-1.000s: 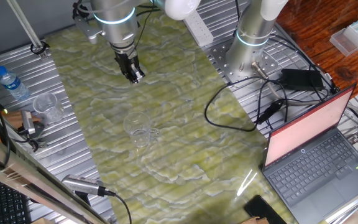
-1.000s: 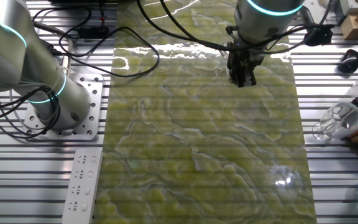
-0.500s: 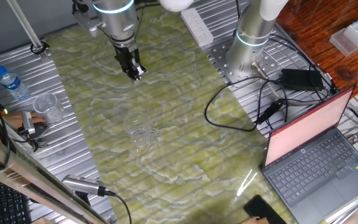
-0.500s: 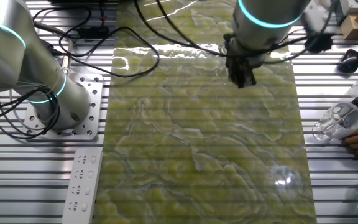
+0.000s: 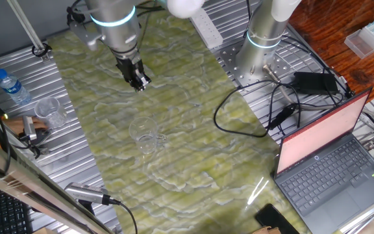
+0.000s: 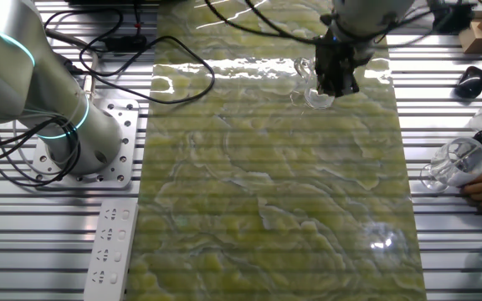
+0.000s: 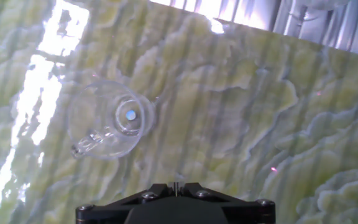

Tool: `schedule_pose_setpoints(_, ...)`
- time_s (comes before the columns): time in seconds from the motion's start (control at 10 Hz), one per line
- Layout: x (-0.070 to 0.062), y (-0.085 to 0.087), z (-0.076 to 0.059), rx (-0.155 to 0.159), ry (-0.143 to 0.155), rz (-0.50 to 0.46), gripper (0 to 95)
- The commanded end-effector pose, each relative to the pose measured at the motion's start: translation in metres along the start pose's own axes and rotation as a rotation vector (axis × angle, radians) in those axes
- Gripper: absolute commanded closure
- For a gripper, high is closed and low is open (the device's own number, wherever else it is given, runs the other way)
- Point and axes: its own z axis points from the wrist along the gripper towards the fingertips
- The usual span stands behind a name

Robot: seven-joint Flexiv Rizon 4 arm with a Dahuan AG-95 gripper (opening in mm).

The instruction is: Pick up the cup

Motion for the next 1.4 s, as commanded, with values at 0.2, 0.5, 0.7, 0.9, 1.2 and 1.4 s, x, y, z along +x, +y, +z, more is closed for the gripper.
schedule_pose_setpoints(0.2, -0.0038, 0.0032, 0.0045, -0.001, -0.012, 0.035, 0.0)
schedule_pose_setpoints(0.5, -0.0054, 0.0055, 0.0089, 0.0, -0.013, 0.043, 0.0)
schedule_pose_setpoints(0.7, -0.0054, 0.0055, 0.0089, 0.003, -0.006, 0.067, 0.0)
schedule_pose_setpoints(0.9, -0.0054, 0.0055, 0.0091, 0.007, -0.002, 0.073, 0.0)
schedule_pose_setpoints(1.2, -0.0054, 0.0055, 0.0091, 0.027, -0.014, 0.071, 0.0)
schedule_pose_setpoints(1.4, -0.0054, 0.0055, 0.0091, 0.07, -0.029, 0.011, 0.0)
